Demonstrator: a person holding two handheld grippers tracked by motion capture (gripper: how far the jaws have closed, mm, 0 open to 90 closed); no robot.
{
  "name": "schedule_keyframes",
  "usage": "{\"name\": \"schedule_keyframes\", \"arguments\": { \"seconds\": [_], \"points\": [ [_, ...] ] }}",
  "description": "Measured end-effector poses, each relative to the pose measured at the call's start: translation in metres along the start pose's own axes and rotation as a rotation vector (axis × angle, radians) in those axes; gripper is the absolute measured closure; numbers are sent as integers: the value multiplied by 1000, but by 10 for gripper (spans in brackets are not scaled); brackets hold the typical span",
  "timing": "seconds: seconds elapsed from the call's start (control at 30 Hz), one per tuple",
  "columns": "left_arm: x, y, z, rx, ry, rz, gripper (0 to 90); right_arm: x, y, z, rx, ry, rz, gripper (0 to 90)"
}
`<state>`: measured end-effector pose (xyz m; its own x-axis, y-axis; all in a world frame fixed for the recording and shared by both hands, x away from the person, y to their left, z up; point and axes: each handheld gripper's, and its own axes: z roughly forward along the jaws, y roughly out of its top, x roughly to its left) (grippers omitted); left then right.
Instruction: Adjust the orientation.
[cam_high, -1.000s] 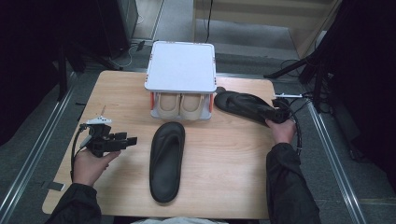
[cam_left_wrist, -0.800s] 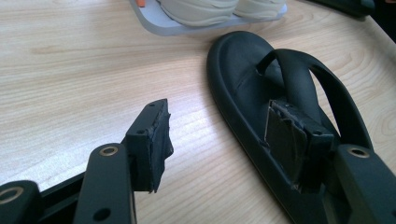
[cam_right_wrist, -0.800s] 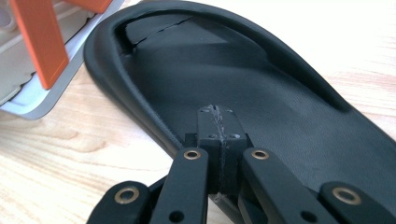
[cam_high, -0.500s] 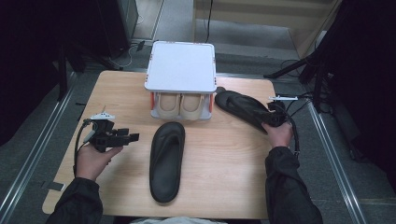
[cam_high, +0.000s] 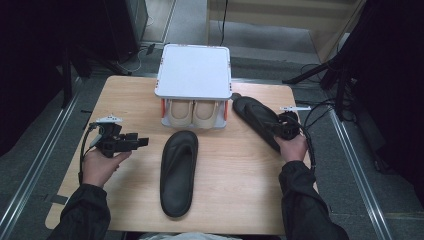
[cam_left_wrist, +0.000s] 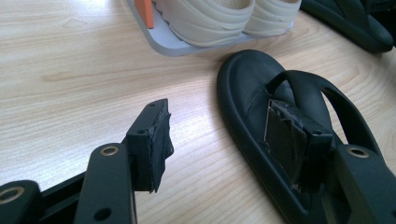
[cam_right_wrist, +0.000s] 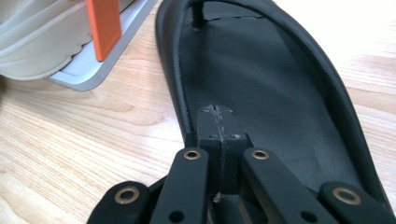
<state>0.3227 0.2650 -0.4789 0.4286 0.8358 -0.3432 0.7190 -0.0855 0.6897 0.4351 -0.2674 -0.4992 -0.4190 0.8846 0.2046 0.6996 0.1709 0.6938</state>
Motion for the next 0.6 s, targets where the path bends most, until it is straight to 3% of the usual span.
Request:
{"name": "schedule_keyframes", "arguments": {
  "seconds": [0.6],
  "points": [
    [-1, 5, 8, 10, -4, 13, 411, 24, -4, 8, 36, 5, -28, 900]
  ]
}}
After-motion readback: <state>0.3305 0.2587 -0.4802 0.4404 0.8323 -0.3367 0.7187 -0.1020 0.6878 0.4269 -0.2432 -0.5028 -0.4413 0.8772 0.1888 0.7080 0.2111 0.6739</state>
